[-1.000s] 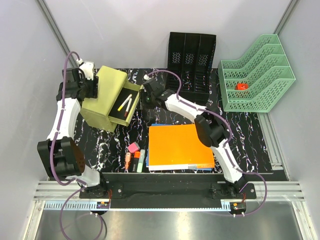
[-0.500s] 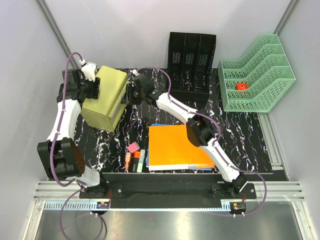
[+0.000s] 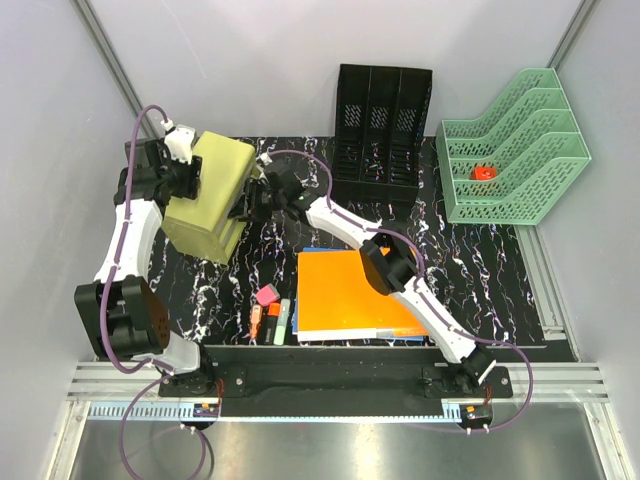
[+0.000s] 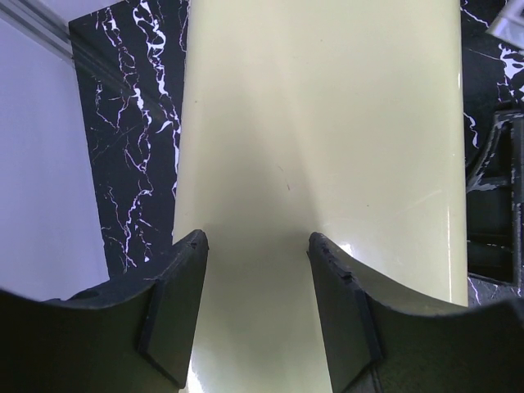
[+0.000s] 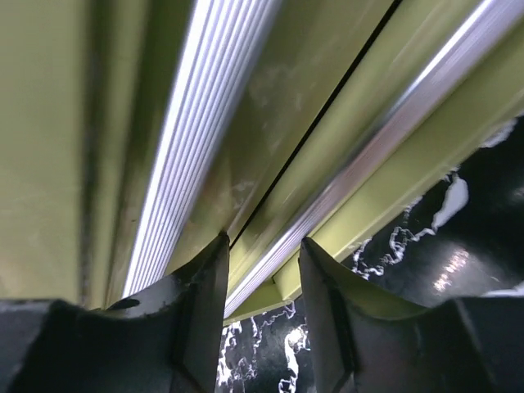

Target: Organize the desk

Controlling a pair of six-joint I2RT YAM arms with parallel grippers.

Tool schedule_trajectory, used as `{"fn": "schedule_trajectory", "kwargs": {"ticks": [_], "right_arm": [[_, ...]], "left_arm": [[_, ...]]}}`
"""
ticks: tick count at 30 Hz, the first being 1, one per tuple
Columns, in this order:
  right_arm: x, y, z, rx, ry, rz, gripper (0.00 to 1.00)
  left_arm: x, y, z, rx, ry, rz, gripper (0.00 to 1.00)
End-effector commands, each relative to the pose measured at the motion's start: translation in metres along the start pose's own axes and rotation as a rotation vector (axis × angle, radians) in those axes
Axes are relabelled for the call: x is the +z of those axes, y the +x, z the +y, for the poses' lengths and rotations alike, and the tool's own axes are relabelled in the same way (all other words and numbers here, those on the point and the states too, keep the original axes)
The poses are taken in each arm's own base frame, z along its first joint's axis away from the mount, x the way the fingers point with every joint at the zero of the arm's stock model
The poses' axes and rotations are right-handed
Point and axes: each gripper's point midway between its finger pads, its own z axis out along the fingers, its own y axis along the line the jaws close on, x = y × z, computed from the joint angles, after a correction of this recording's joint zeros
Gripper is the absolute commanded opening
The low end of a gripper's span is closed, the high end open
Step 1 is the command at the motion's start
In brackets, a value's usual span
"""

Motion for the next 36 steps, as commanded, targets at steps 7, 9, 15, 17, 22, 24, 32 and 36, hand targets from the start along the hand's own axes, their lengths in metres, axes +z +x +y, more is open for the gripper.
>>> {"fn": "schedule_trajectory", "kwargs": {"ticks": [7,9,15,17,22,24,32,36], "right_arm": [[-0.029,-0.014,0.054,-0.036,-0.216,-0.023,0.54],[-0.040,-0.013,0.047,-0.020,-0.218,-0.049,0.58],[-0.052,-0.024,0.016,0.139,-0.291,-0.087,0.64],[-0.052,-0.031,0.012,0.156,-0.342,-0.110,0.65],[-0.047,-0.046,0.003,0.271,-0.441,-0.139,0.65],[-0.043,-0.049,0.000,0.286,-0.440,-0.142,0.64],[-0.024,-0.050,-0.018,0.320,-0.380,-0.138,0.59],[-0.017,-0.049,-0.024,0.332,-0.378,-0.141,0.59]], "left_arm": [[-0.002,0.082,-0.023,-0.012,0.083,0.269,0.56],[-0.001,0.086,-0.023,-0.014,0.084,0.277,0.56],[-0.002,0.088,-0.025,-0.010,0.093,0.280,0.55],[-0.003,0.087,-0.026,-0.007,0.094,0.275,0.54],[-0.005,0.089,-0.026,-0.001,0.093,0.279,0.54],[-0.006,0.090,-0.026,0.003,0.094,0.282,0.54],[-0.008,0.090,-0.026,0.010,0.093,0.280,0.54],[-0.008,0.090,-0.026,0.012,0.094,0.280,0.53]]}}
